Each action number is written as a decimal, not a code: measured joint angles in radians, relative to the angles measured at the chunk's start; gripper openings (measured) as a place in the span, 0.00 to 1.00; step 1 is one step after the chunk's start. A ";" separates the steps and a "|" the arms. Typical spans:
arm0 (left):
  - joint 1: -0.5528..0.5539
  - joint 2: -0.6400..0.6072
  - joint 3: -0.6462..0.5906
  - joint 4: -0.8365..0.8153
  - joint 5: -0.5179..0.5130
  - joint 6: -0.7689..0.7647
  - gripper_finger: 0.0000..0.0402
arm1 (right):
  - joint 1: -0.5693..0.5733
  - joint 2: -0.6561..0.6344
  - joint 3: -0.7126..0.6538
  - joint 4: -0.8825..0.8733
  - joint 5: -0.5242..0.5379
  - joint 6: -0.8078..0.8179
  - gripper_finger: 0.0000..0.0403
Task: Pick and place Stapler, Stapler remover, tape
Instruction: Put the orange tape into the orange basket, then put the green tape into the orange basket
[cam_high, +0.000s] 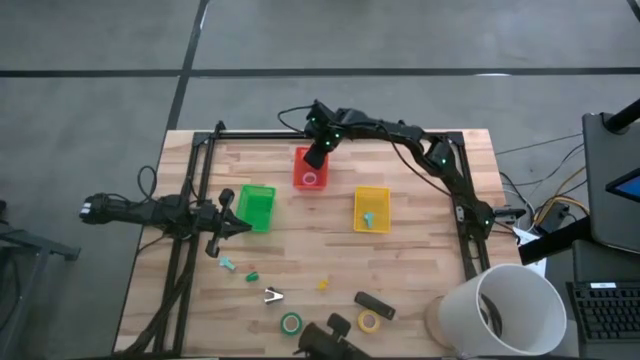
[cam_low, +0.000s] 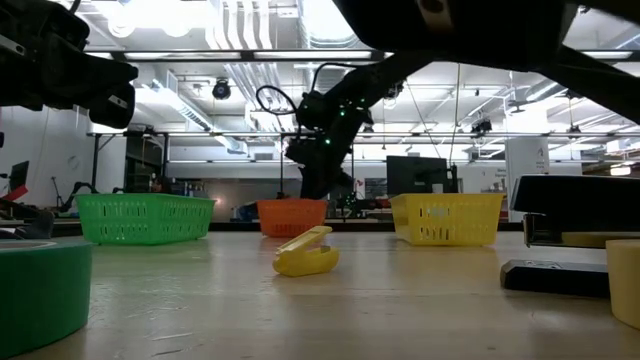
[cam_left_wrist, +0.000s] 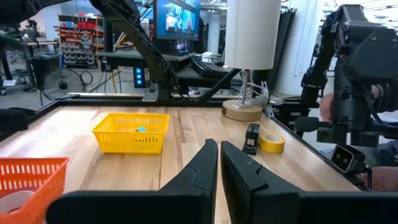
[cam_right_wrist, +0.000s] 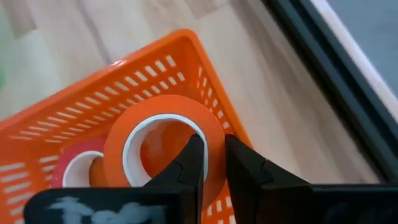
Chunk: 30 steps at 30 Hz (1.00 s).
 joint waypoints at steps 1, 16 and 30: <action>0.000 0.000 0.000 0.000 0.000 0.000 0.06 | -0.003 0.000 0.000 0.001 0.003 0.001 0.11; 0.000 0.000 0.000 0.000 0.000 0.000 0.06 | -0.007 0.000 -0.001 0.003 0.001 0.021 0.22; 0.000 0.000 0.000 0.000 0.000 0.000 0.06 | -0.002 -0.028 -0.002 -0.032 0.001 0.001 0.33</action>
